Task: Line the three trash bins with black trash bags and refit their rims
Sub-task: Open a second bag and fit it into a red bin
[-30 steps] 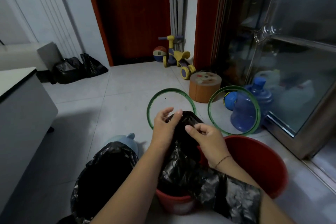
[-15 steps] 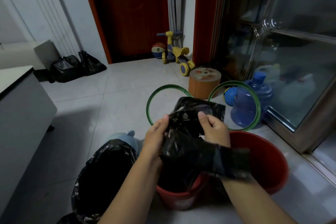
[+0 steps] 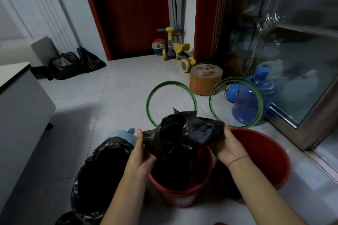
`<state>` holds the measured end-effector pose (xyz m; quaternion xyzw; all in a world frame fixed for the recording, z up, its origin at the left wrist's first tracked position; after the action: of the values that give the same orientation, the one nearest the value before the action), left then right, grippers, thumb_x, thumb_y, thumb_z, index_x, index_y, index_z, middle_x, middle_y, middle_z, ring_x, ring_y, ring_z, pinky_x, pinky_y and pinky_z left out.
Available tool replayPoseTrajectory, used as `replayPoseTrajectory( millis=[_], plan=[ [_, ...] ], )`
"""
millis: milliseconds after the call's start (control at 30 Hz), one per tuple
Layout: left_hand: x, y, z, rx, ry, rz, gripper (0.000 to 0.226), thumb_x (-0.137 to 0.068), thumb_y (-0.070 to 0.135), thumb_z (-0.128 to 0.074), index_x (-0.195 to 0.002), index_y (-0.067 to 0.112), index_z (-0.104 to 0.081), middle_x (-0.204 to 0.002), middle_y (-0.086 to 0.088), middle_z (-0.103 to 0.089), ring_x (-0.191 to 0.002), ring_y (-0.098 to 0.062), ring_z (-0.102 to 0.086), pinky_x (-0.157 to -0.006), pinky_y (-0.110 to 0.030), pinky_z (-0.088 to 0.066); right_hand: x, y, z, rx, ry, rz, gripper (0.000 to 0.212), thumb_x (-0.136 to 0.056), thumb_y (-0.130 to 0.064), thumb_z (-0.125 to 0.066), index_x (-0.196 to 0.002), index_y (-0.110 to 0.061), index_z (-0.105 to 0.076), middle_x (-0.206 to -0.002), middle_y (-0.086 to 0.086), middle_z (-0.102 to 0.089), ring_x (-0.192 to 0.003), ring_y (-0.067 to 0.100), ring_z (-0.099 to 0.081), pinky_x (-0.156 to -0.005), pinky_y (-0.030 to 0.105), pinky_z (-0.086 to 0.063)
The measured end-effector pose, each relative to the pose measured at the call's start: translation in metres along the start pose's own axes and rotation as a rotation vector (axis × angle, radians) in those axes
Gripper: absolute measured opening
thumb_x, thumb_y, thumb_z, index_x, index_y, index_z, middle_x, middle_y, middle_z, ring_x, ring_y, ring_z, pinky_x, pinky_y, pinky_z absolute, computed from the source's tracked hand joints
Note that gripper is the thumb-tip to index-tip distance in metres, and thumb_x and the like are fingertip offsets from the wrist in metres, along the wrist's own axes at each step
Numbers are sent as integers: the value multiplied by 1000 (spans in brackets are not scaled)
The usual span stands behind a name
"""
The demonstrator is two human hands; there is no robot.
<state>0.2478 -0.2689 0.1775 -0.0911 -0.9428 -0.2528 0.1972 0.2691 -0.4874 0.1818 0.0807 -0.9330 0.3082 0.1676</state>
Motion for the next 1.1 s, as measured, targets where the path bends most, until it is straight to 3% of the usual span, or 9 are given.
replayPoseTrajectory(
  millis=[100, 200, 300, 467, 700, 833, 933, 1033, 1100],
  plan=[
    [1, -8, 7, -169, 7, 39, 54, -88, 50, -50, -78, 5, -79, -95, -21, -73, -84, -29, -72, -87, -47, -52, 0, 10, 4, -24, -2, -66, 91, -36, -37, -93, -113, 0, -62, -101, 23, -72, -83, 35, -72, -61, 45, -60],
    [0, -2, 24, -355, 60, -18, 64, -84, 54, -51, -112, -2, -66, -115, -24, -66, -103, -32, -66, -84, -39, -52, -5, 17, 14, 34, 60, -106, 51, -85, -47, -54, -103, 0, -67, -91, 21, -74, -77, 32, -73, -57, 40, -60],
    [-1, 4, 34, -532, 70, -107, 59, -91, 45, -49, -116, -8, -58, -105, -24, -68, -93, -30, -68, -73, -33, -57, -3, 23, 22, 182, 61, -163, 70, -90, -63, -30, -99, -6, -69, -91, 18, -74, -91, 34, -68, -63, 36, -58],
    [13, 5, 32, -822, 31, -236, 40, -82, 38, -62, -88, -1, -68, -87, -17, -73, -80, -26, -69, -73, -32, -54, 24, 35, 42, 611, 124, -342, 49, -83, -65, -48, -97, -25, -71, -104, 2, -70, -103, 23, -59, -80, 38, -46],
    [35, -21, 64, -767, 203, -259, 23, -88, 24, -64, -70, 10, -66, -77, -16, -67, -71, -23, -61, -73, -35, -50, 29, 40, 73, 673, 338, -72, 14, -83, -27, -70, -82, -19, -58, -88, 2, -64, -78, 16, -60, -64, 29, -45],
    [42, -24, 70, -814, 216, -297, 22, -90, 20, -62, -71, 8, -65, -74, -11, -65, -70, -17, -59, -67, -25, -47, 36, -4, 55, 1190, 411, 365, 50, -73, -52, -71, -108, -18, -63, -121, 6, -53, -107, 21, -55, -98, 41, -46],
    [42, -27, 66, -849, 181, -279, 19, -91, 18, -61, -77, 6, -65, -72, -6, -66, -65, -10, -60, -60, -16, -47, 37, -24, 2, 1256, 211, 554, 28, -93, -38, -51, -106, -16, -61, -109, 9, -56, -99, 22, -58, -94, 38, -46],
    [38, -29, 63, -888, 151, -249, 18, -92, 18, -59, -81, 5, -65, -65, 1, -63, -52, 2, -55, -52, -11, -44, 13, 0, -32, 1414, -13, 295, 51, -95, -55, -30, -118, -19, -57, -74, 10, -61, -59, 17, -55, -63, 33, -48],
    [34, -30, 64, -917, 143, -220, 19, -91, 21, -60, -79, 8, -66, -60, 6, -61, -54, 0, -53, -55, -13, -43, -2, 20, -39, 1517, -114, 133, 75, -85, -74, -15, -135, -26, -44, -102, 20, -68, -53, 17, -50, -57, 28, -41]
  ],
)
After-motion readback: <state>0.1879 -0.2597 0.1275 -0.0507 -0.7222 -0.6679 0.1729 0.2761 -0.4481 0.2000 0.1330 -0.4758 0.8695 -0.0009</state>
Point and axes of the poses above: each hand's wrist, its own x-axis away from the middle knuckle, its own z-axis out of the back of the hand, y = z × x, the point moved 10 cm from there along -x, towards the middle knuckle
